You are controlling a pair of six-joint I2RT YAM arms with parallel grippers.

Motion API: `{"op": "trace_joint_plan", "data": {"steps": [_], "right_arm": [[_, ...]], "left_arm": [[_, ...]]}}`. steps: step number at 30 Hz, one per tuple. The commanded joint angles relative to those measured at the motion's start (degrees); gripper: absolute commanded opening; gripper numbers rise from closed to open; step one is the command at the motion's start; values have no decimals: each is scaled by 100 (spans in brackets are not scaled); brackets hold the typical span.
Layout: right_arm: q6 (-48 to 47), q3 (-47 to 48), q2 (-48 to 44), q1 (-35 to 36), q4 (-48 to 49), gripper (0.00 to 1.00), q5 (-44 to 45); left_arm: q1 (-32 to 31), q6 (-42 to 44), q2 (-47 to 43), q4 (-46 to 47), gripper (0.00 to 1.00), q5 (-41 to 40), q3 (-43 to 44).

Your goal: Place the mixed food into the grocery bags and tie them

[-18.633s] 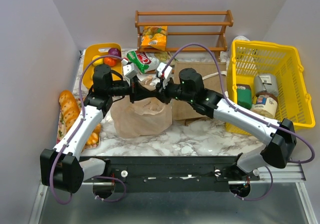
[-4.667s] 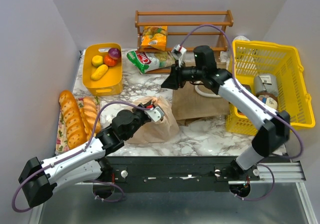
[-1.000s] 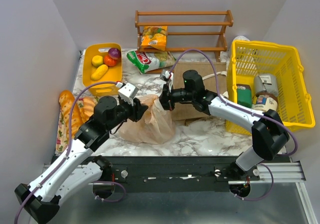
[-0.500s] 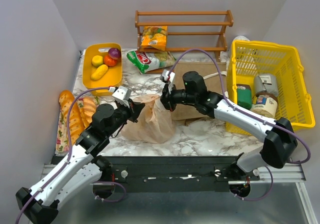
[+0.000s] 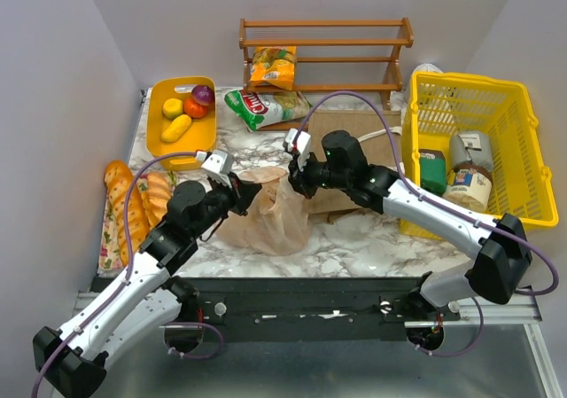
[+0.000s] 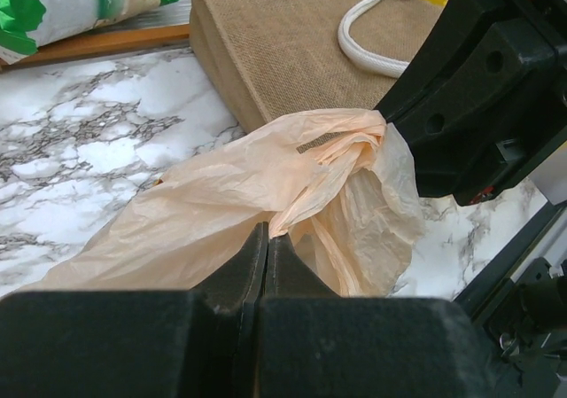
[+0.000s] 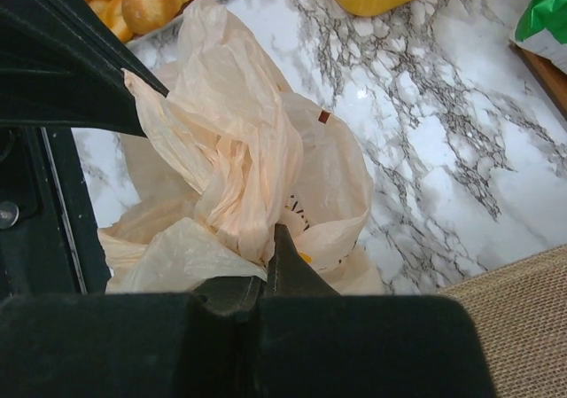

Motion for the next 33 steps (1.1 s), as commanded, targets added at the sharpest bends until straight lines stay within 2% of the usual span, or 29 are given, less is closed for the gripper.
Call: {"op": "trace_joint_plan", "data": {"steps": [1,4,7,12,15,23,30,31,32,33], "right_arm": [[-204,-11,-5,-480,-861,1,501],[-37,-72,128,-480,-668,1,289],[34,-125,154,-480,-562,1,200],[87,-230,119,-480,-378,14,130],[148,-336,145,-480,-176,25,-19],[350,-626,251,-480,606,36,-713],[552,-705,277,-480,1379,35,-1197],[640,-748,269,-480,1468,33,-1319],[675,-766,268,-480,1556,23,-1364],[710,-758,277,-480,1635,17,-1390]], "left_arm": [[282,-45,294,251,0,167,-147],[255,-309,795,761,0,494,-253],[247,-354,1052,1034,0,478,-297],[238,-398,1202,1246,0,478,-306],[247,-415,1211,1298,0,478,-350],[238,-451,1096,1281,0,513,-429],[247,-477,1070,1281,0,566,-446],[247,-477,1079,1289,0,566,-455],[238,-468,1079,1289,0,574,-455],[238,-460,1070,1281,0,566,-455]]}}
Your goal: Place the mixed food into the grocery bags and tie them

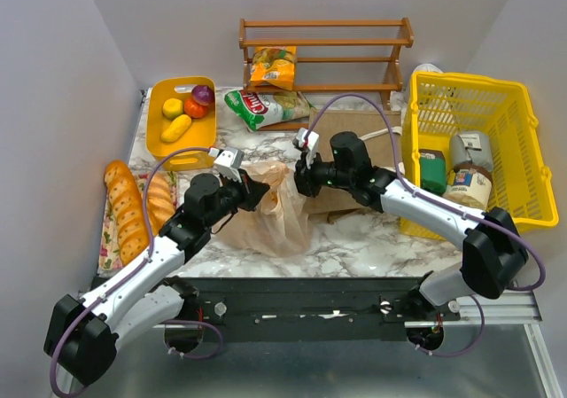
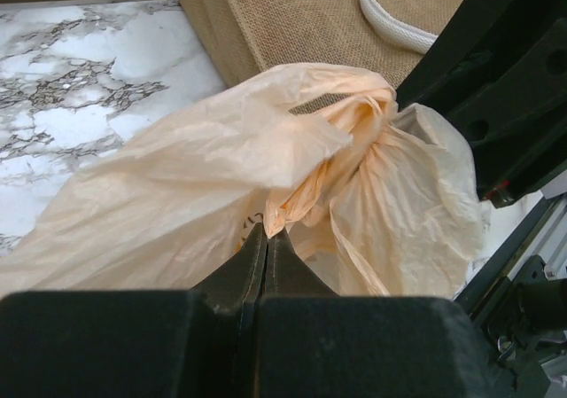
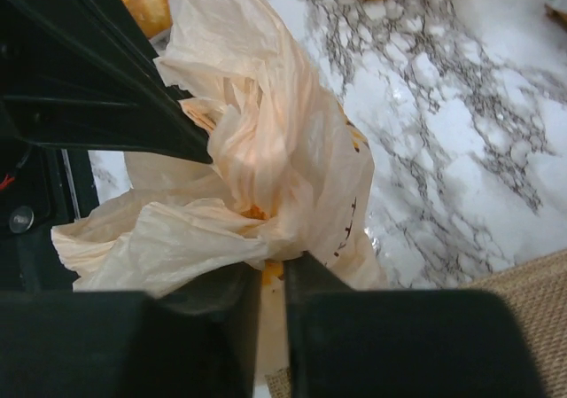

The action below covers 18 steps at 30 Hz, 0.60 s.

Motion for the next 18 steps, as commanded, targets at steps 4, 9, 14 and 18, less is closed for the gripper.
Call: {"op": "trace_joint_plan", "data": {"steps": [4,9,14,18], "right_arm": [[270,-47,46,-1,527,1,74],[76,93,-42,-1,-473,1,1419],[-20,120,-227,-1,-844,1,2729],[-73,234,-315,7,-1152,1,3590]], "left_arm": [[32,118,-349,-221,0,-239,32],[50,312,-868,-855,0,-776,261],[76,338,-1246,-1417,0,-1162,384],[85,391,-1404,-1830,0,-1558,446]]}}
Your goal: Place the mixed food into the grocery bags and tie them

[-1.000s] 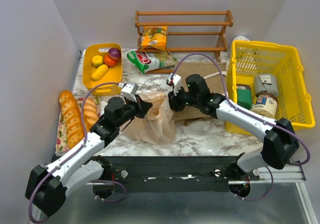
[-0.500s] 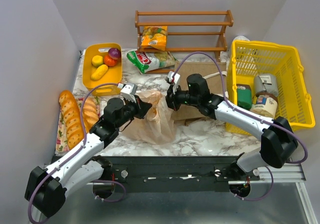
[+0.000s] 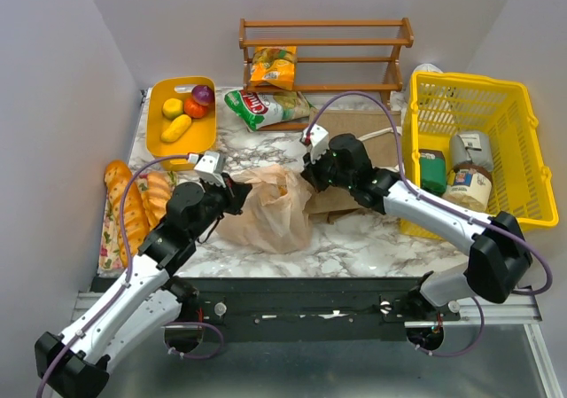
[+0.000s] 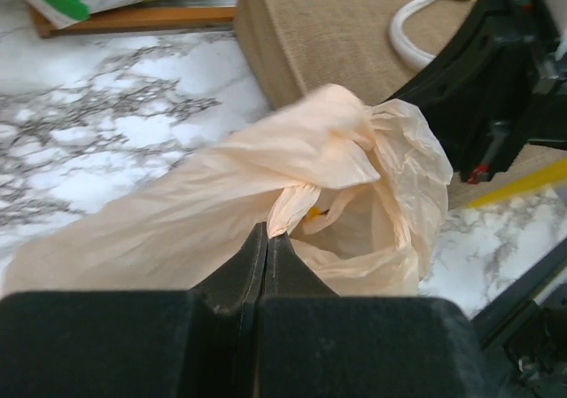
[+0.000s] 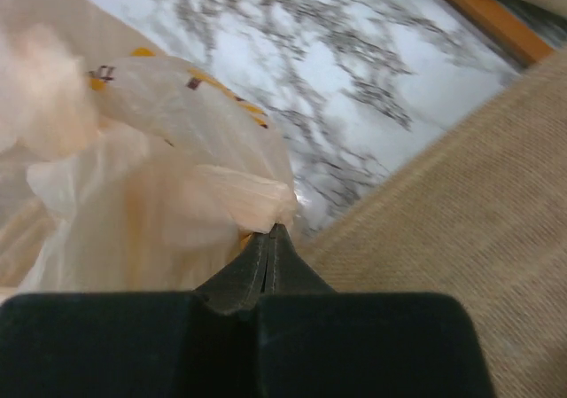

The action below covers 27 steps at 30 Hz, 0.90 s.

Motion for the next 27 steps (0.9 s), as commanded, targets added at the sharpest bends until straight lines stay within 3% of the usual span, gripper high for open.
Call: {"op": "trace_joint_plan", "data": {"steps": [1,7,11,17,19,22,24,25,26,27], "right_arm": [[-169,190,-179,-102,-721,1,1908],[-187,313,-171,-102,-827,1,2876],[-161,419,-135,-119,-819,1,4043],[-169,595,-136,-382,-801,1,4285],[-274,586,-153,-401,-792,1,3917],[153,639,-511,-401,-1116,1,2575],[522,674,-680,-401,-1301,1,1020],[812,665,-820,-401,-1302,6,458],[989,622,-847,-401,-1302,29,-340],[1217,586,-873,-409,-1224,45,-539]], "left_arm": [[70,155,-303,-718,0,-857,262],[79,6,-646,-886,0,-1120,96],[87,-144,-795,-1035,0,-1463,-10],[210,-48,-1015,-1097,0,-1693,-37],[263,-21,-989,-992,0,-1500,-80],[263,145,-1033,-659,0,-736,-247],[263,294,-1042,-605,0,-270,-300],[263,330,-1016,-657,0,-190,-309],[263,304,-989,-693,0,-172,-292],[263,304,-954,-719,0,-163,-274]]}}
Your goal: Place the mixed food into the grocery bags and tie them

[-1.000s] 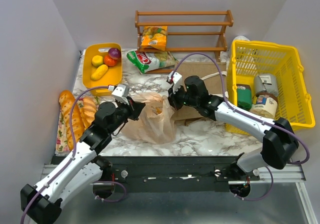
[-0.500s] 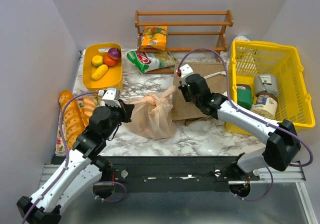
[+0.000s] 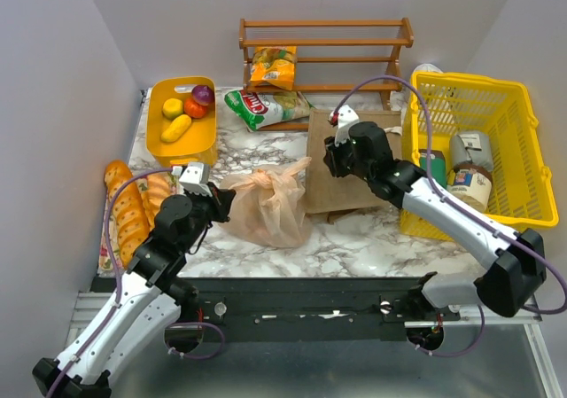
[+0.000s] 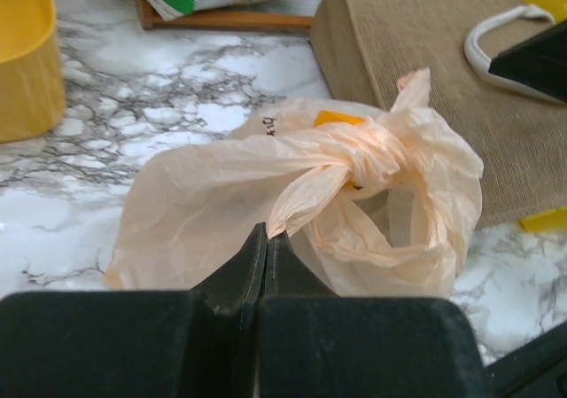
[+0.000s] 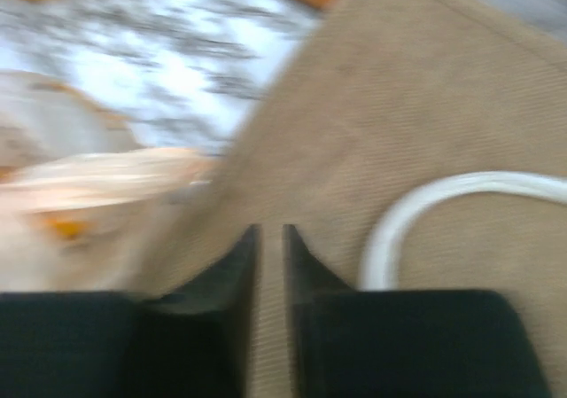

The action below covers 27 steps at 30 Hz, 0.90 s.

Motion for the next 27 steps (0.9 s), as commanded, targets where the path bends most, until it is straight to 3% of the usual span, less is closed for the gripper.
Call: {"op": "trace_joint_plan", "data": {"steps": [1,2,3,5,13,17,27], "right_arm": [[1379,92,-386,4,-36,57,-2610],[1653,66,-334,-92,25,70,-2899],[1952,-13,-290,-171,235,73,-3050],[2700,-57,-28,-356,499,75,-3419],[4774,-391,536,-427,1685,77,-3096],[5171,-532,633,-427,1924,78,-2464],[5435,-506,1301,-392,1898,77,-1927]], "left_arm": [[29,230,78,118,0,593,-10],[29,230,104,100,0,715,8],[29,230,122,92,0,708,17],[29,212,148,126,0,734,0],[29,142,149,171,0,787,-27],[29,151,166,153,0,804,-18],[29,177,210,162,0,883,-1]]}}
